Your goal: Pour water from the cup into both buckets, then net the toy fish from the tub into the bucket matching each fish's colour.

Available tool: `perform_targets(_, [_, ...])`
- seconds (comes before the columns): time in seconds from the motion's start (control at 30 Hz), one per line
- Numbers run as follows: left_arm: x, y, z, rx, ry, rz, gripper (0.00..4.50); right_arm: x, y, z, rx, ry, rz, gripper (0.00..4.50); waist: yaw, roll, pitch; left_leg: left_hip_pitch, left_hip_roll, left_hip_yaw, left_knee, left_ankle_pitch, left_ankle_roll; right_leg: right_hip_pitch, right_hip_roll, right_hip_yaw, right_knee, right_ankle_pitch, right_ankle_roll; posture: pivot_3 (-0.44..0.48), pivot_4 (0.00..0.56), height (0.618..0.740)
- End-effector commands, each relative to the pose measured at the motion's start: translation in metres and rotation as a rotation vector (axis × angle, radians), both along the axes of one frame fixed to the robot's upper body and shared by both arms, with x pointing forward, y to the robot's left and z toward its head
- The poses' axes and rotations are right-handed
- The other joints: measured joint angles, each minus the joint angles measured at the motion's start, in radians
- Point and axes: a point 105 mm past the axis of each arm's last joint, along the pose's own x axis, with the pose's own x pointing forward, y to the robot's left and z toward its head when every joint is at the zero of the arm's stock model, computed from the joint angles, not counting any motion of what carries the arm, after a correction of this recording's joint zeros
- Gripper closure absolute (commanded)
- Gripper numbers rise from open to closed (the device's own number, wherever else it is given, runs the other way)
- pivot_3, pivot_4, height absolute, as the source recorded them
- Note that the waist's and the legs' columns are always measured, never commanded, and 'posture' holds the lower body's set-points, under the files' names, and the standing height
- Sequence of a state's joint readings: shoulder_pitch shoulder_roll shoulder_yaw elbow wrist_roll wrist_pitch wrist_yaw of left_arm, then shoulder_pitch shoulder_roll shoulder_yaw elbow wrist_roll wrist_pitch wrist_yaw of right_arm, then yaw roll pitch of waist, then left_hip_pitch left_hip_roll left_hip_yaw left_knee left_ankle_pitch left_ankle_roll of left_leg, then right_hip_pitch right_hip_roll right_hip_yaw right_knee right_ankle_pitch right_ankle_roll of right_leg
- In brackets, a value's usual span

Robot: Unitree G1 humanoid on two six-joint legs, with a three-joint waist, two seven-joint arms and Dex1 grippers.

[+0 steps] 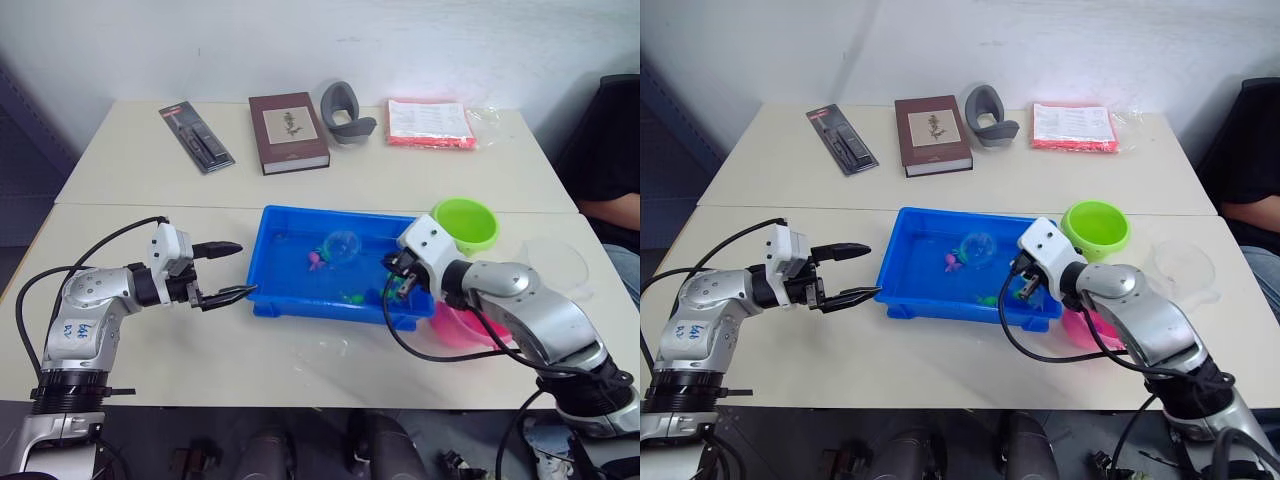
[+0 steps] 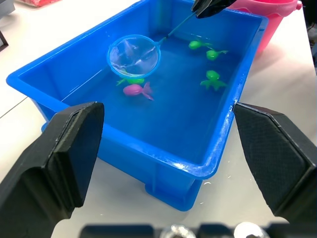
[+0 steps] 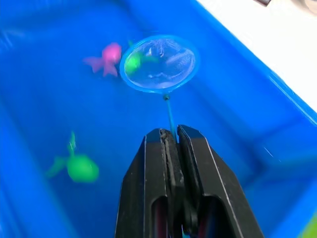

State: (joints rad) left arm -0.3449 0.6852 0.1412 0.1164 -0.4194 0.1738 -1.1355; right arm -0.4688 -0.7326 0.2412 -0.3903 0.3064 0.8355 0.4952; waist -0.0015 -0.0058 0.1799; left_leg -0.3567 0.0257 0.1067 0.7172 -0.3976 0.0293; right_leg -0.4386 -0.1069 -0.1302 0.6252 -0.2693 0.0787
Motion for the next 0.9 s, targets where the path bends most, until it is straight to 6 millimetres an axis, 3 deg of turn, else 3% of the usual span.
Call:
perform_targets(0.03, [-0.001,-0.004,0.011,-0.007,-0.043,-0.018,0.04,-0.005,-0.006,0.009,-0.094,-0.074,0.012,4.5,0.0,0.0,0.0,0.0,0.0,0.0,0.0,0.0,0.0,0.0,0.0,0.0,0.0,0.0,0.0,0.0,0.15,0.74])
perform_targets(0.13, [0.0,-0.005,0.01,-0.008,-0.042,-0.02,0.04,-0.004,-0.023,0.013,-0.226,-0.131,-0.03,4.5,-0.001,0.0,0.0,0.0,0.001,0.0,0.0,0.0,0.0,0.0,0.0,0.0,0.0,0.0,0.0,0.0,0.15,0.74])
perform_targets(0.2, [0.0,-0.006,0.01,-0.009,-0.041,-0.022,0.04,-0.004,-0.027,0.019,-0.215,-0.144,-0.044,4.5,0.0,0.0,0.0,0.0,0.0,0.0,0.0,0.0,0.0,0.0,0.0,0.0,0.0,0.0,0.0,0.0,0.15,0.74])
perform_targets(0.27, [0.0,-0.006,0.01,-0.01,-0.04,-0.023,0.04,-0.005,-0.022,0.027,-0.154,-0.152,-0.037,4.5,0.0,0.0,0.0,0.0,0.001,0.0,0.0,0.0,0.0,0.0,0.0,0.0,0.0,0.0,0.0,0.0,0.15,0.74])
perform_targets(0.57, [-0.002,-0.005,0.009,-0.005,-0.036,-0.018,0.04,-0.006,-0.013,0.051,-0.167,-0.26,-0.012,4.5,-0.001,0.0,0.0,0.0,0.001,0.0,0.0,0.0,-0.001,0.0,0.002,0.0,0.0,0.0,0.0,0.0,0.15,0.74])
perform_targets(0.7, [-0.002,-0.005,0.009,-0.005,-0.035,-0.017,0.04,-0.003,0.003,0.049,-0.177,-0.296,0.029,4.5,-0.001,0.0,0.0,0.0,0.001,0.0,0.0,0.0,-0.001,0.0,0.002,0.0,0.0,0.0,0.0,0.0,0.15,0.74])
perform_targets(0.8, [-0.003,-0.006,0.009,-0.006,-0.038,-0.017,0.04,0.004,0.003,0.05,-0.279,-0.379,0.027,4.5,-0.002,0.0,0.0,0.0,0.001,0.0,0.0,0.0,-0.001,0.0,0.002,0.0,0.0,0.0,0.0,0.0,0.15,0.74])
perform_targets(0.9, [-0.003,-0.006,0.011,-0.006,-0.041,-0.014,0.04,0.006,0.004,0.048,-0.194,-0.348,0.018,4.5,0.001,0.0,0.0,0.0,0.001,0.0,0.0,0.0,-0.001,0.0,0.002,0.0,0.0,0.0,0.0,0.0,0.15,0.74])
